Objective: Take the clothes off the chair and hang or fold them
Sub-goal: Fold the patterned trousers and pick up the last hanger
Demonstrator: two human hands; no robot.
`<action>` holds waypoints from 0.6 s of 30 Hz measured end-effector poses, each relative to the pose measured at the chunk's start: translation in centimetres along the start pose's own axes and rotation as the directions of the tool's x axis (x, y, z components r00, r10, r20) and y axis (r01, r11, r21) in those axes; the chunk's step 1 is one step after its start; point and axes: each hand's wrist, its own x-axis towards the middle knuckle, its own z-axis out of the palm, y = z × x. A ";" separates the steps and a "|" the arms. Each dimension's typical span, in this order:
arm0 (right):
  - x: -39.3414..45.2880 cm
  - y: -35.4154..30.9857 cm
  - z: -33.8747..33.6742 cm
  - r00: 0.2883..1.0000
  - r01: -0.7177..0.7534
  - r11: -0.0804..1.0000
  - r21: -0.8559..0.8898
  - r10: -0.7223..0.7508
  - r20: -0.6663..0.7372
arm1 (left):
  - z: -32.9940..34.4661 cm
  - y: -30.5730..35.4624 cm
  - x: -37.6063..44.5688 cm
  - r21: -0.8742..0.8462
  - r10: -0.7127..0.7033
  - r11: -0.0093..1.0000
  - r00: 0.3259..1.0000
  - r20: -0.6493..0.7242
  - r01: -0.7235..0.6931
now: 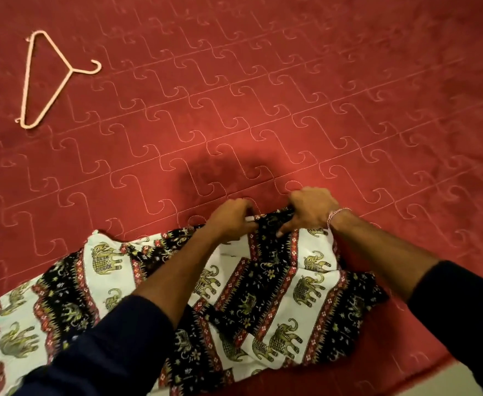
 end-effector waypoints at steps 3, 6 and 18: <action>-0.2 2.6 -0.4 0.996 0.020 0.999 -0.044 -0.016 0.089 | 0.6 0.9 1.6 0.060 0.015 0.998 0.999 -0.047 -0.012; -1.0 6.1 -1.3 0.970 0.002 0.998 0.064 -0.018 0.241 | 0.9 0.7 2.3 0.105 -0.016 0.994 0.999 -0.043 0.020; -2.2 14.2 -1.6 0.990 -0.117 0.686 0.719 0.023 0.139 | 0.5 0.8 4.5 0.090 -0.100 0.991 0.994 0.030 0.097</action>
